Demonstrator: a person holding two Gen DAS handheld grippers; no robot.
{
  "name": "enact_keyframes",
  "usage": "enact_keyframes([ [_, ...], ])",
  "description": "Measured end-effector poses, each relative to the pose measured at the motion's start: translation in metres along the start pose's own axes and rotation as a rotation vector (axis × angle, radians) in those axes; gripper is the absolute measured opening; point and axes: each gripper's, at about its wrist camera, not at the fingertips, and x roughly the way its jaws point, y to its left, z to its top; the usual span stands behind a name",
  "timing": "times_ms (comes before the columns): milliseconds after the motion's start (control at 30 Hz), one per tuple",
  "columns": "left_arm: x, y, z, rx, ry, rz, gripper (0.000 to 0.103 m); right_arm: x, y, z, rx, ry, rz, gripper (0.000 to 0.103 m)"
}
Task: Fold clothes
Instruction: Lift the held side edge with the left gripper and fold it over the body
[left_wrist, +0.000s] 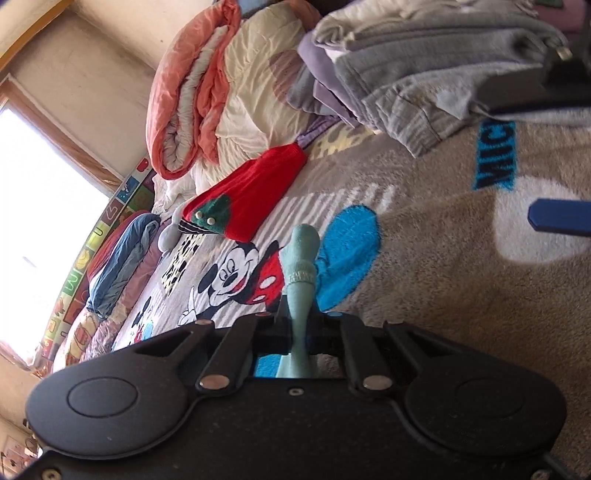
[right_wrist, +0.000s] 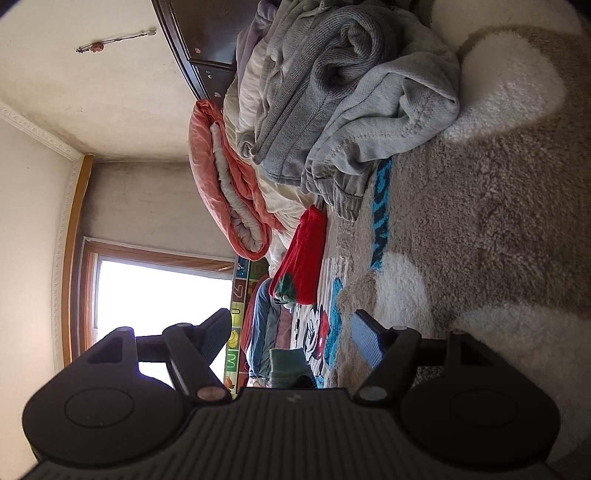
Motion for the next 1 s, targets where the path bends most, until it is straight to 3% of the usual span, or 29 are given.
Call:
enact_keyframes([
  [167, -0.029, 0.072, -0.008, -0.228, -0.038, -0.066, 0.004, 0.001, 0.029, -0.018, -0.189, 0.061, -0.012, 0.083],
  [267, -0.049, 0.116, -0.017, -0.358, -0.061, -0.099, 0.004, 0.009, 0.058, -0.046, -0.384, 0.155, 0.025, 0.083],
  [400, -0.072, 0.163, -0.033, -0.465, -0.08, -0.089, 0.004, 0.022, 0.092, -0.092, -0.613, 0.301, 0.077, 0.083],
  [667, -0.105, 0.225, -0.068, -0.588, -0.089, -0.033, 0.004, 0.033, 0.122, -0.207, -0.932, 0.555, 0.055, 0.083],
  [833, -0.122, 0.246, -0.088, -0.617, -0.089, -0.006, 0.004, 0.028, 0.127, -0.269, -1.108, 0.655, 0.026, 0.082],
  [1000, -0.137, 0.261, -0.106, -0.626, -0.092, 0.016, 0.004, 0.02, 0.124, -0.312, -1.245, 0.688, 0.0, 0.082],
])
